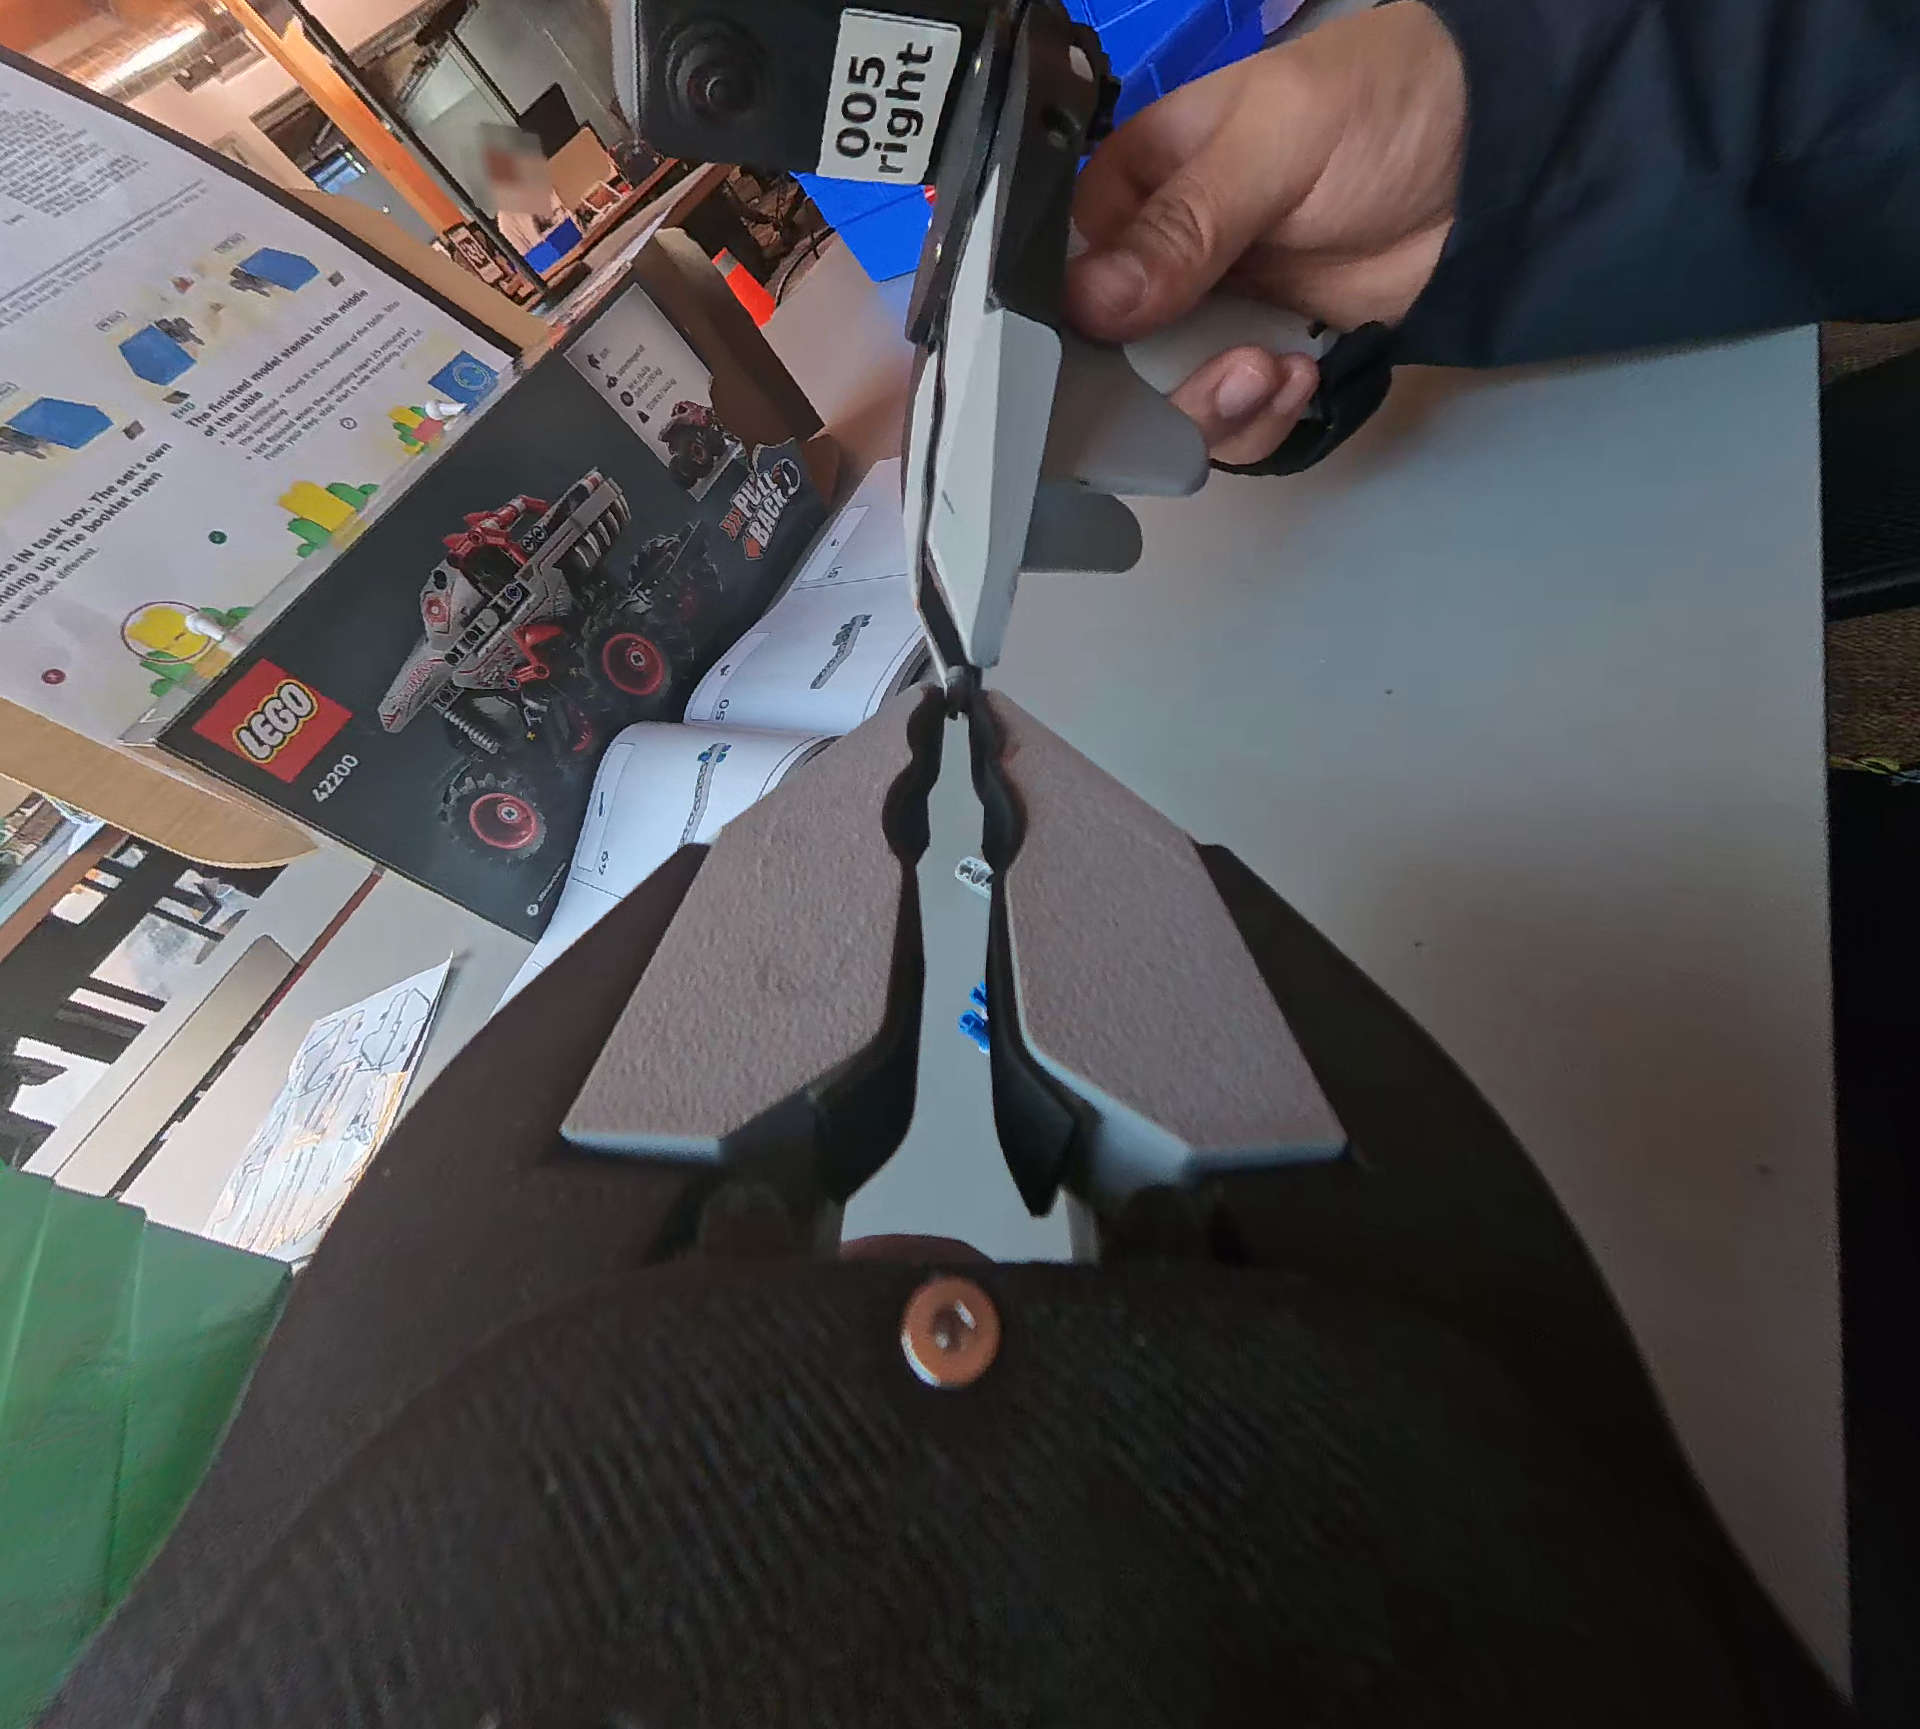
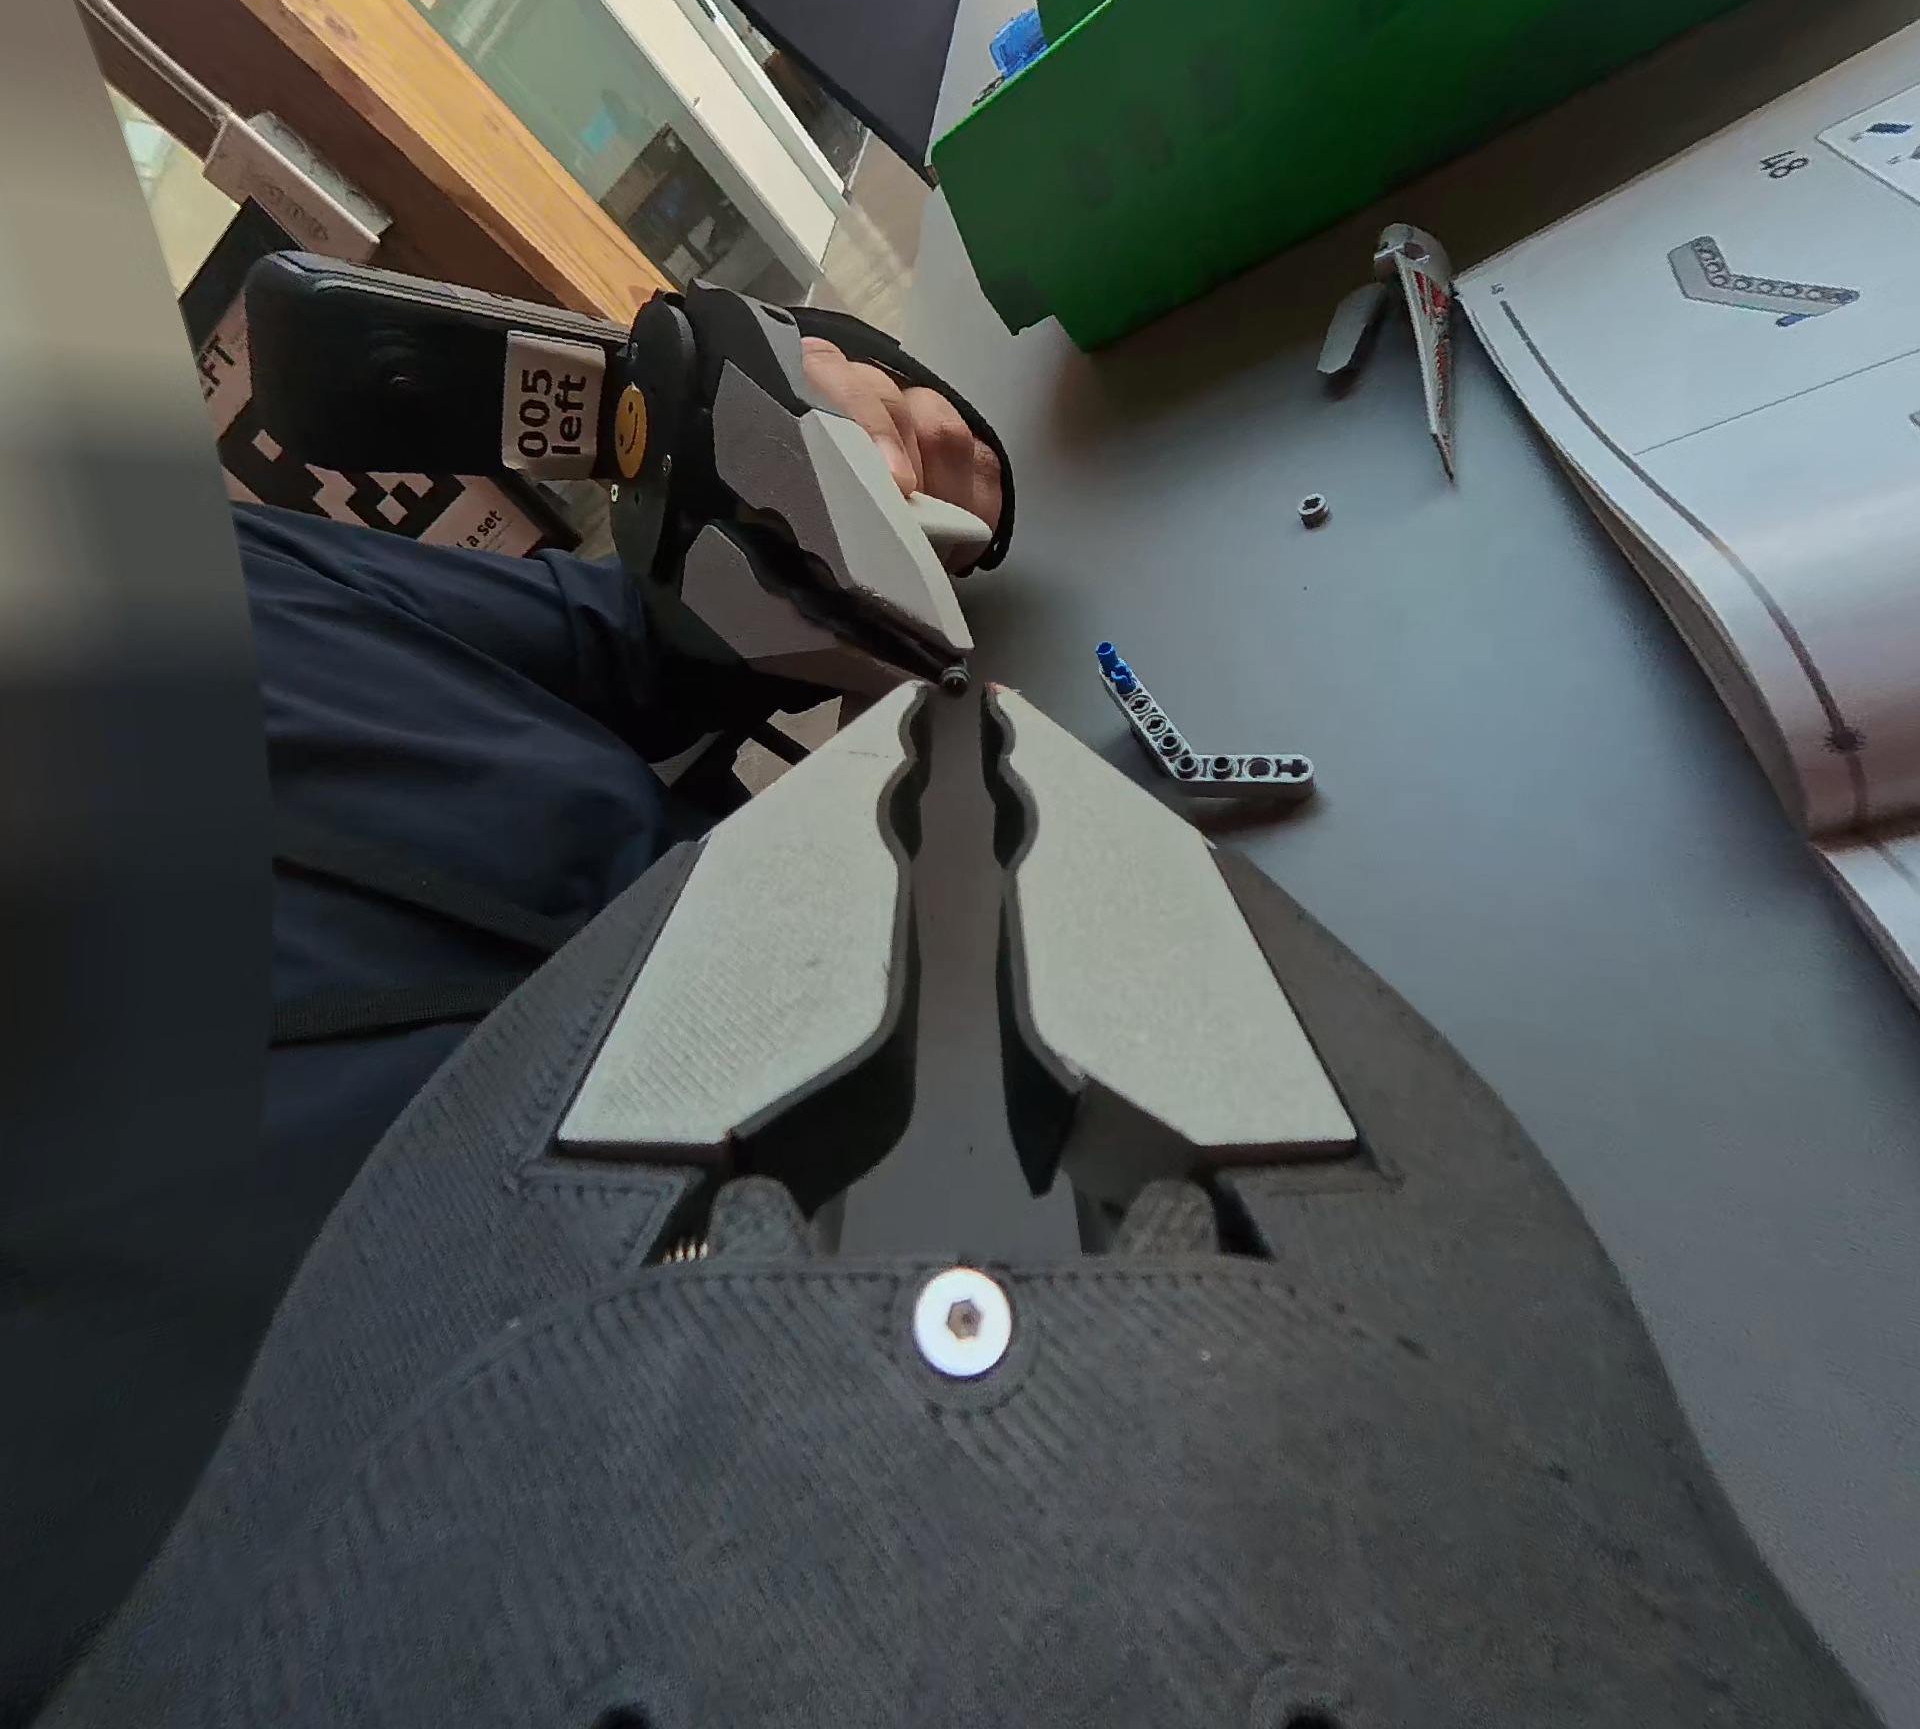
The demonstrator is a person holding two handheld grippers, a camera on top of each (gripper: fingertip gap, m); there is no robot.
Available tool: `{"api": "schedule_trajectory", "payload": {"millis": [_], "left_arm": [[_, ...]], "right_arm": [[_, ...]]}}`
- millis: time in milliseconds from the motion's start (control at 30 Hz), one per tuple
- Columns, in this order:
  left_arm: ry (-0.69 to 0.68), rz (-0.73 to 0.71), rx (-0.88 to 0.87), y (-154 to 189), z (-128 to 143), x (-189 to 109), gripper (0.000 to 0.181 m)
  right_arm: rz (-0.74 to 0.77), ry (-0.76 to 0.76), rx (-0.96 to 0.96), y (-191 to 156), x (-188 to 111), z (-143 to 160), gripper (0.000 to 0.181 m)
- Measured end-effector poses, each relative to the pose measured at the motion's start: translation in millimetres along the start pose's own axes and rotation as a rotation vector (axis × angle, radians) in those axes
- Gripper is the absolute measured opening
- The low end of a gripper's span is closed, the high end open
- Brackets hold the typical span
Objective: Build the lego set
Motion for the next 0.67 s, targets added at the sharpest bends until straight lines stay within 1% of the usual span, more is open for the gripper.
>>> {"api": "schedule_trajectory", "payload": {"millis": [100, 433, 567, 667], "left_arm": [[-0.008, 0.010, 0.003, 1.3, 0.6, 1.4, 0.001], [-0.006, -0.001, -0.004, 0.3, 0.4, 1.0, 0.001], [-0.002, 0.000, -0.032, -1.5, 1.8, 1.4, 0.001], [-0.024, 0.011, -0.094, -5.6, 6.8, -0.7, 0.000]], "right_arm": [[0.010, 0.001, -0.012, -1.0, 1.6, -0.7, 0.001], [0.016, 0.011, -0.022, -1.8, 1.7, -1.6, 0.001], [0.071, 0.014, -0.082, -3.7, 1.6, -3.4, 0.001], [0.110, -0.001, -0.107, -1.2, -0.3, -5.9, 0.000]]}}
Point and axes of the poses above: each gripper's, where its closed fingertips meet, x out along the fingers, z out of its underside, y = z × x across the jaws, the point moved 8 cm from there along -x, back along the fingers, and after that the axes turned 9 degrees about z, right-handed, at the moved point
